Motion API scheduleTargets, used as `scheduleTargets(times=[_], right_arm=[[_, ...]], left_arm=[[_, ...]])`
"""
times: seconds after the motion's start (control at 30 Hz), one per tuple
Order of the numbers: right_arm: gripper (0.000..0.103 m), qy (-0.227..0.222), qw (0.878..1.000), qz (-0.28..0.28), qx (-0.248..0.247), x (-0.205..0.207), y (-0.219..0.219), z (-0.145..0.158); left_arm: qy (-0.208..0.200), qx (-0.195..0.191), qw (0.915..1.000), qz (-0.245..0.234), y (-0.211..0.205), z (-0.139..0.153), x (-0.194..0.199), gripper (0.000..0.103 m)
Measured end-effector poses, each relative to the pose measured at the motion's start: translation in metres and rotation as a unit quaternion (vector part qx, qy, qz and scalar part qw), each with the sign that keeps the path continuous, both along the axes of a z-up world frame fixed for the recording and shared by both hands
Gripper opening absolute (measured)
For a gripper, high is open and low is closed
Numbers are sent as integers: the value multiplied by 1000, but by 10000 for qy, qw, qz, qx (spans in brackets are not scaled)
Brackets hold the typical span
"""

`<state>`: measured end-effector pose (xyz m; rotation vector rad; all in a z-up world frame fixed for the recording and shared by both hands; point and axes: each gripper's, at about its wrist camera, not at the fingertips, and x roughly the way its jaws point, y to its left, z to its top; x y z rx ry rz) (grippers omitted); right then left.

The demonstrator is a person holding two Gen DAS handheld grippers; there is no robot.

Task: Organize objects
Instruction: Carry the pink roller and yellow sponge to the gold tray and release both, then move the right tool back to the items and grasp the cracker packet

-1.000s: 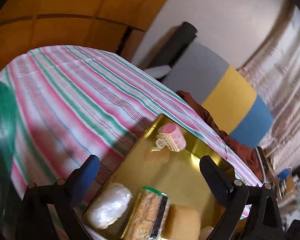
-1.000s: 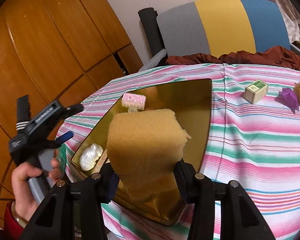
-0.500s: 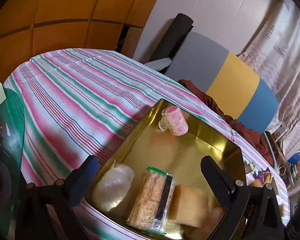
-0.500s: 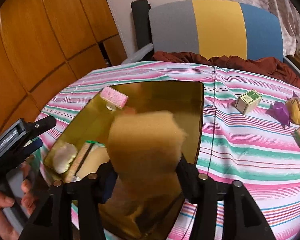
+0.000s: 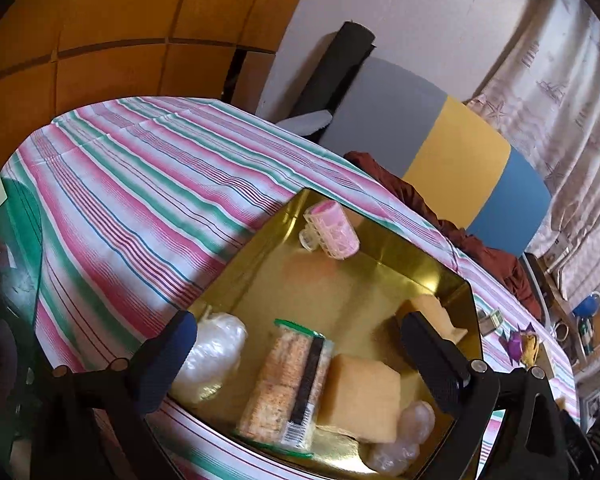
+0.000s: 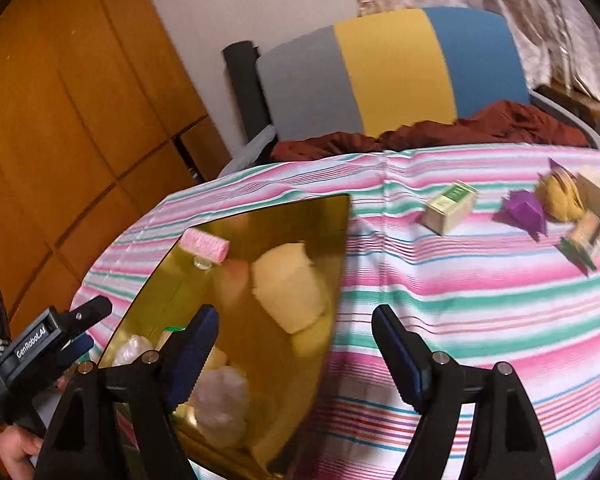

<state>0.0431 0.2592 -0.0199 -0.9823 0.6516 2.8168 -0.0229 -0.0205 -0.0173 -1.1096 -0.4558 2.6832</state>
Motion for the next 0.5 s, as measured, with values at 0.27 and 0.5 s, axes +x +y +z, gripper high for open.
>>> scheduleTargets(times=[0.27, 0.5], right_arm=[[80, -313, 9987, -397, -11, 20, 31, -22], [80, -574, 9948, -835, -108, 44, 66, -47]], left_arm=[[19, -290, 9974, -655, 43, 2, 19, 103], [203, -493, 9870, -1515, 93, 5, 46, 103]])
